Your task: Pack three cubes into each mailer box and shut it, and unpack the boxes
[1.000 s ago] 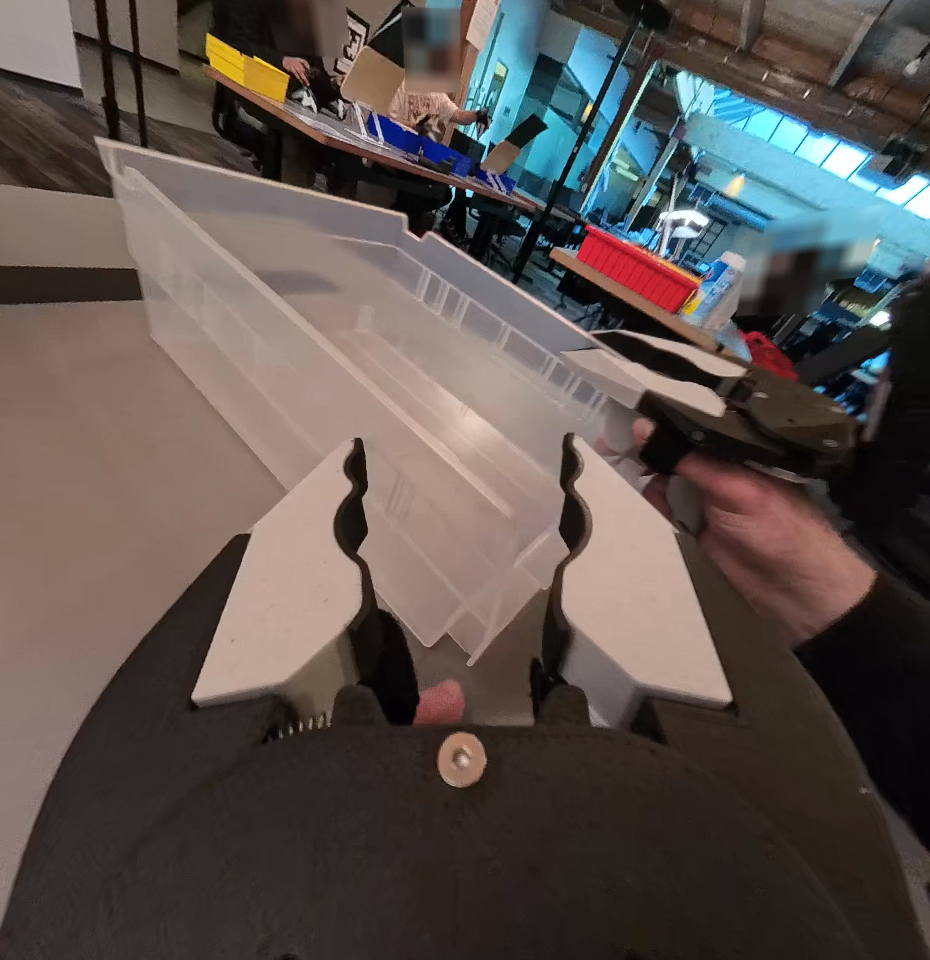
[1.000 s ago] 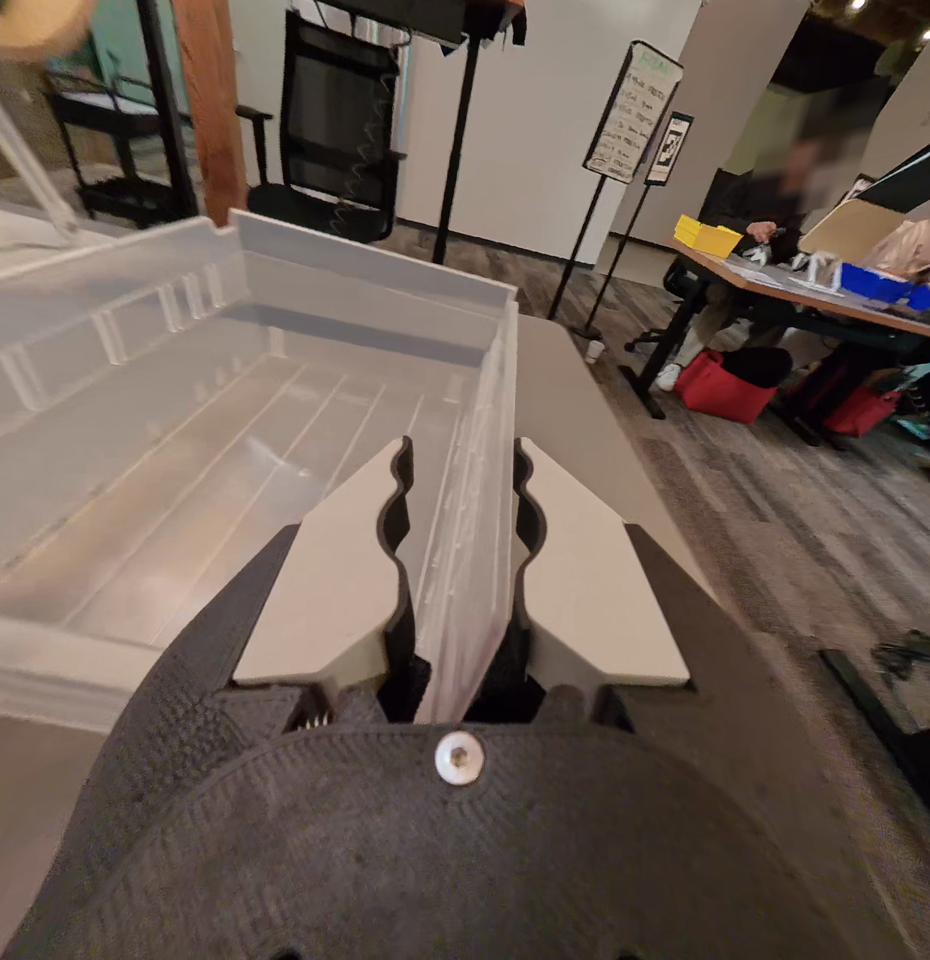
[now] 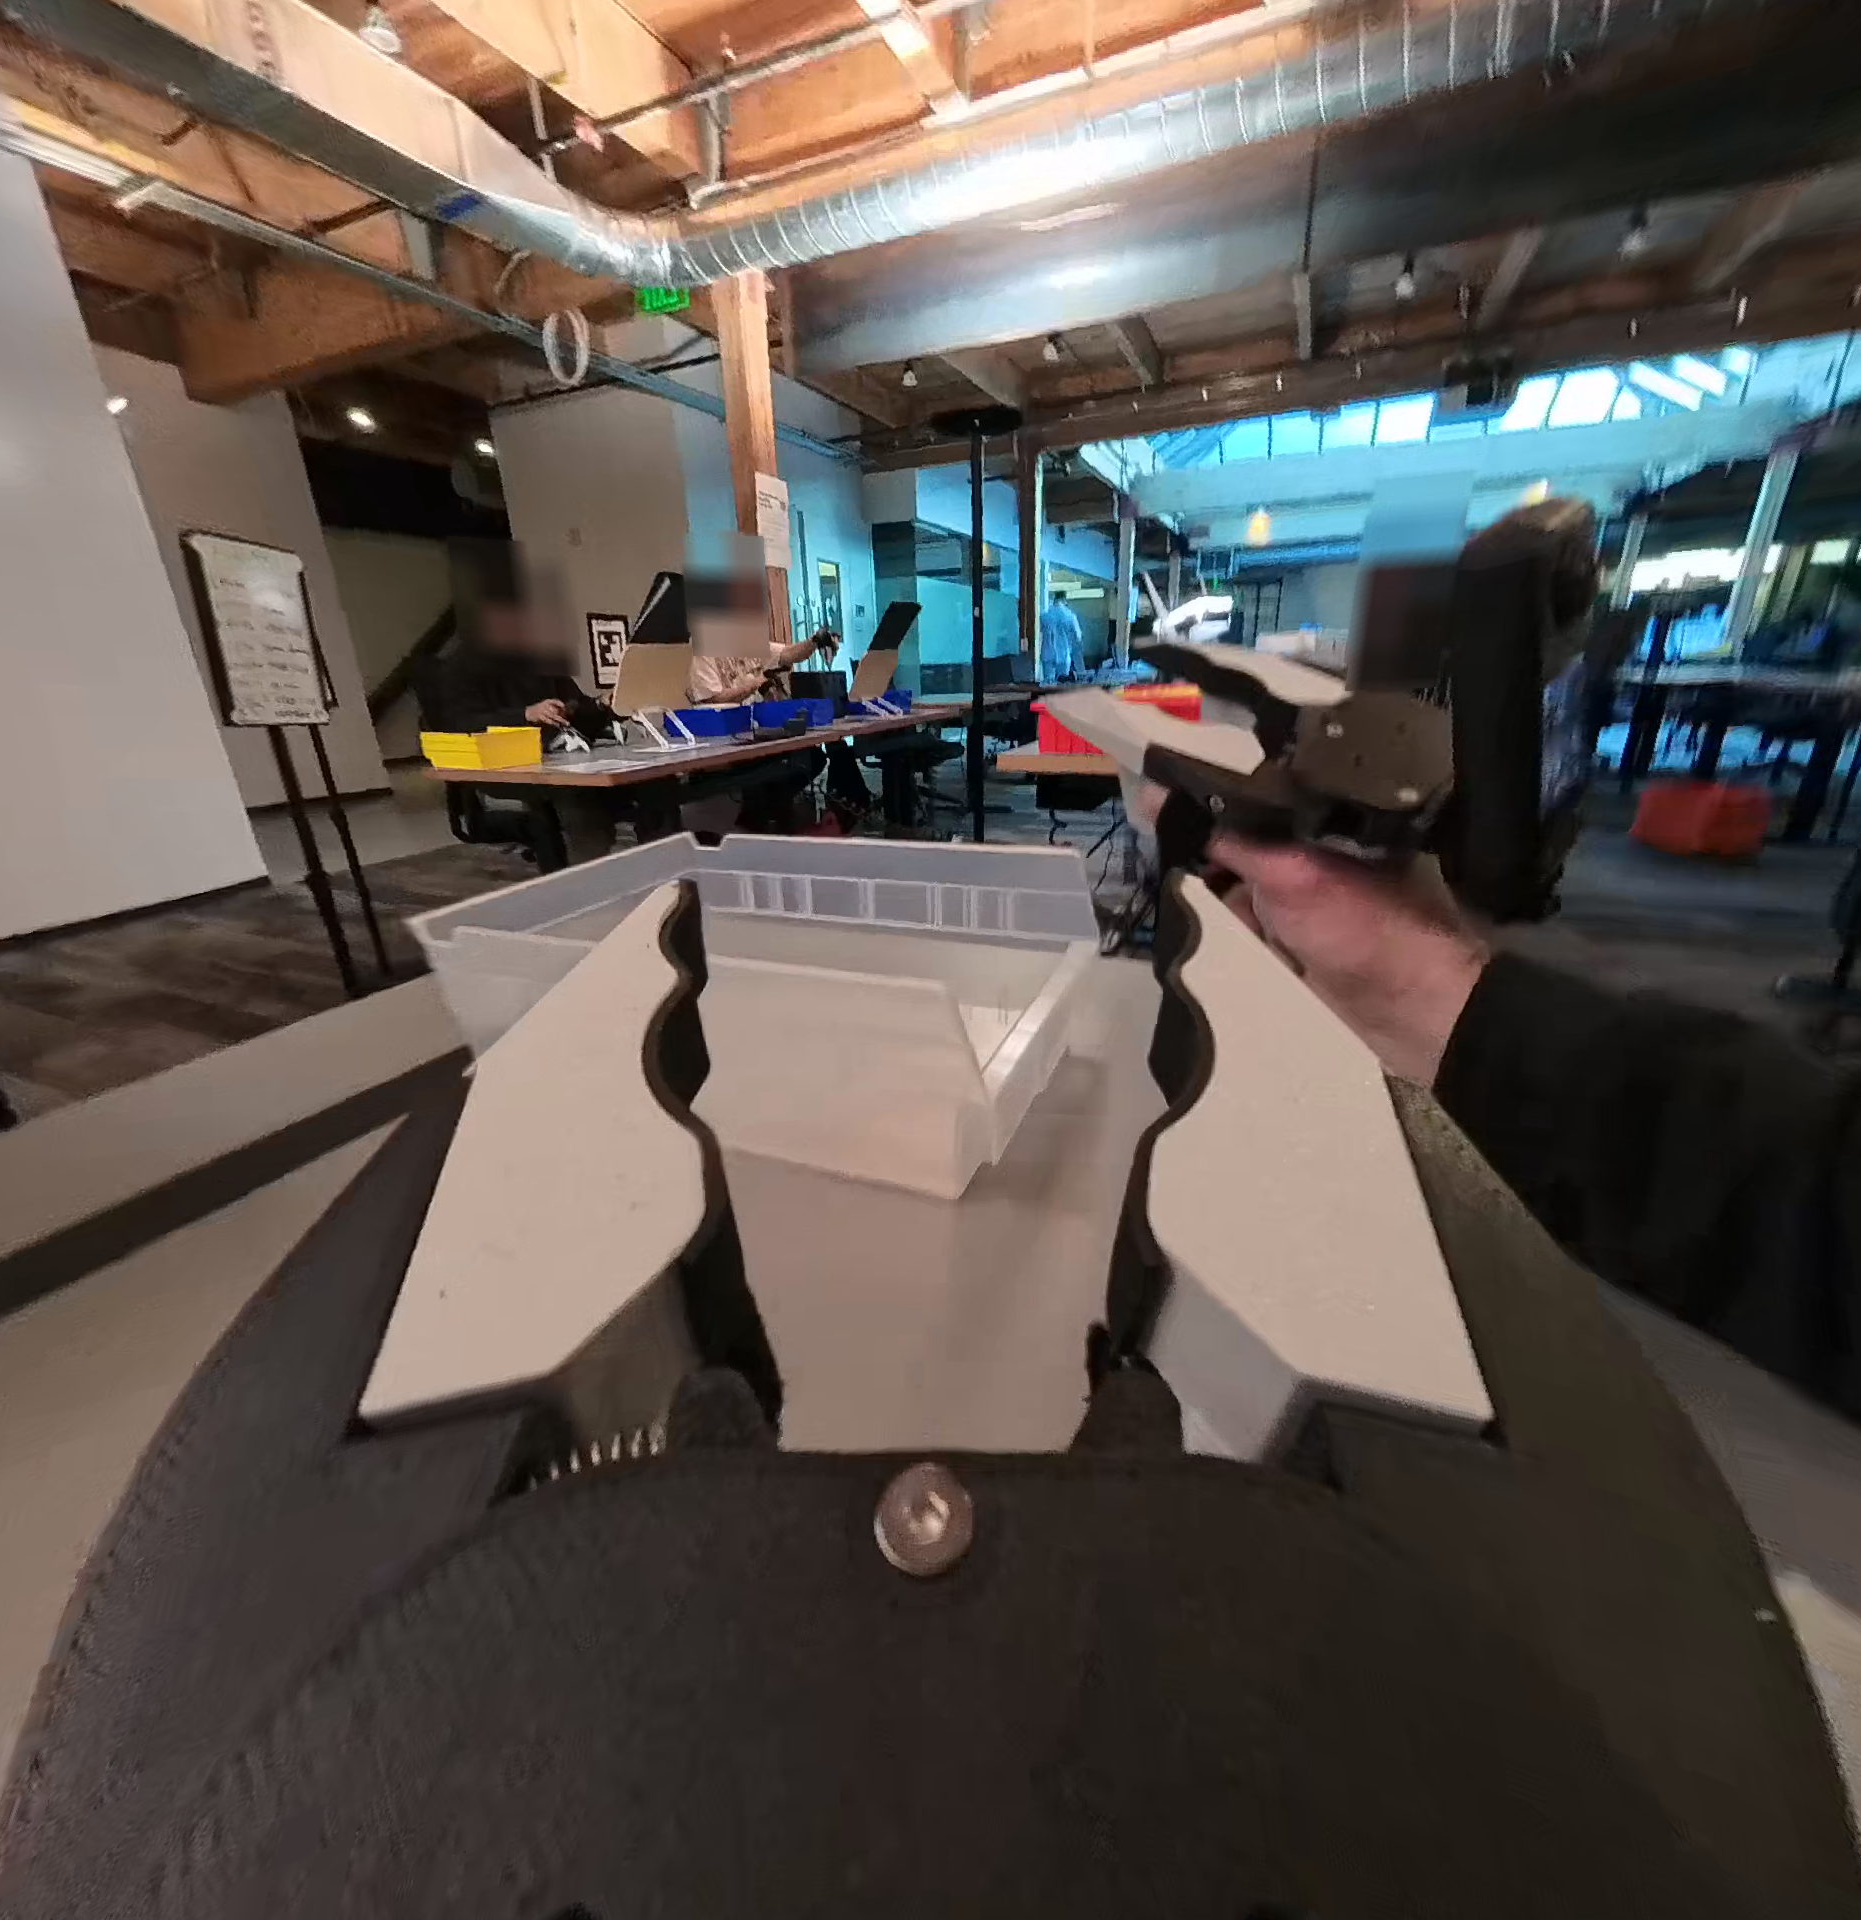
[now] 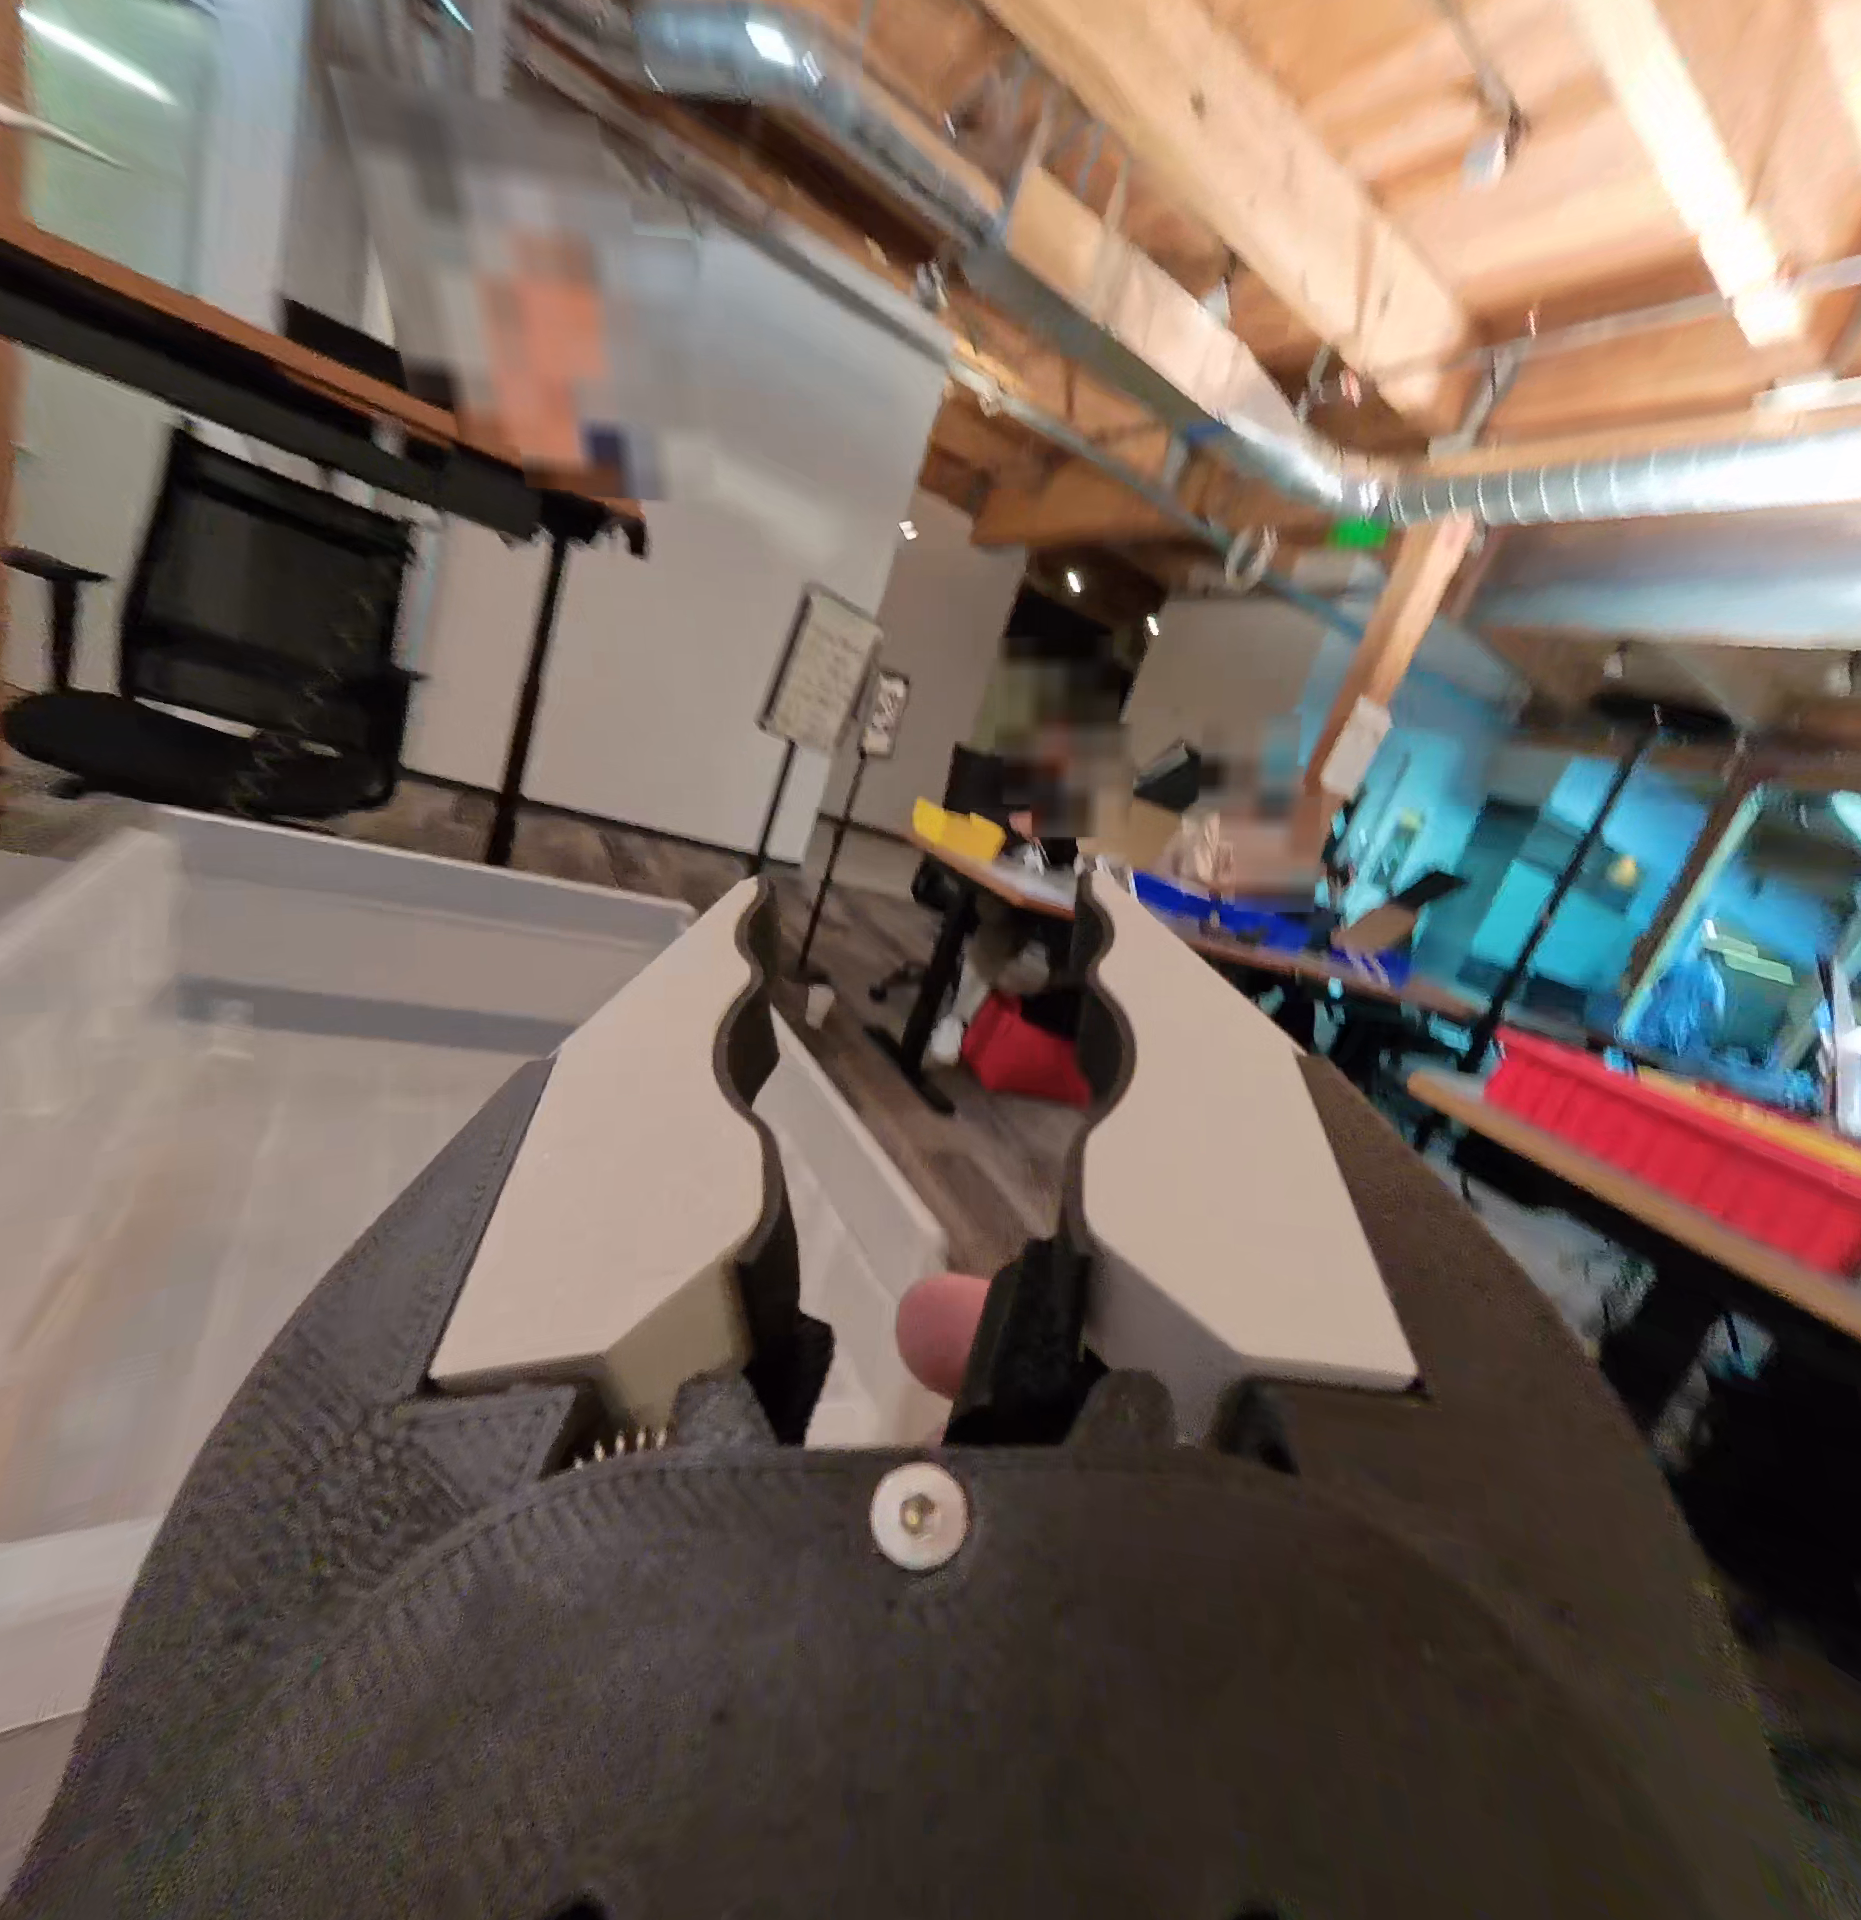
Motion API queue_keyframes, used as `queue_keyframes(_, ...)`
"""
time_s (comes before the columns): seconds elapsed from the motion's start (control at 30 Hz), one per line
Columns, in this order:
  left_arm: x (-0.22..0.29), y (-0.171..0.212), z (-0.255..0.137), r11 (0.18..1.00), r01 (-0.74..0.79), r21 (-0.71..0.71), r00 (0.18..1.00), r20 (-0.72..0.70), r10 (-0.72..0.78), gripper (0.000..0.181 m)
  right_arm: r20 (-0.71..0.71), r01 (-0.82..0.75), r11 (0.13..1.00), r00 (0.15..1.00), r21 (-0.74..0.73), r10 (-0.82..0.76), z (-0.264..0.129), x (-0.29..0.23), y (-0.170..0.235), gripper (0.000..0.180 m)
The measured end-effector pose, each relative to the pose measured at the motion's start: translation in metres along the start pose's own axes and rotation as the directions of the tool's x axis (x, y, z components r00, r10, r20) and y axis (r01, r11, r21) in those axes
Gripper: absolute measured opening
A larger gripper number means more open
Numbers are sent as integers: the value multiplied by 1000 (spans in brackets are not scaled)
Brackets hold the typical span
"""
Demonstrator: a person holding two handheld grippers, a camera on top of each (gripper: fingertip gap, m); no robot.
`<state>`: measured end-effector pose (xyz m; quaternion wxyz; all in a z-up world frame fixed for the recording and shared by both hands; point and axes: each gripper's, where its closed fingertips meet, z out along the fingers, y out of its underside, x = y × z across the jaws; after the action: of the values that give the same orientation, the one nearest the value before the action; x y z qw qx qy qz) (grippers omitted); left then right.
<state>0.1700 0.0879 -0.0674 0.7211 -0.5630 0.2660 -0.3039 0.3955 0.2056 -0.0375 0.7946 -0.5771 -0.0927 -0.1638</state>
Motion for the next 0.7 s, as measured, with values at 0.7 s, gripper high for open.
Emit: queue_keyframes(0.7,-336,-65,-396,163,-388,-907,771,-222,597,72,909,18,999,416,38,-42,-157,-452,-87,44)
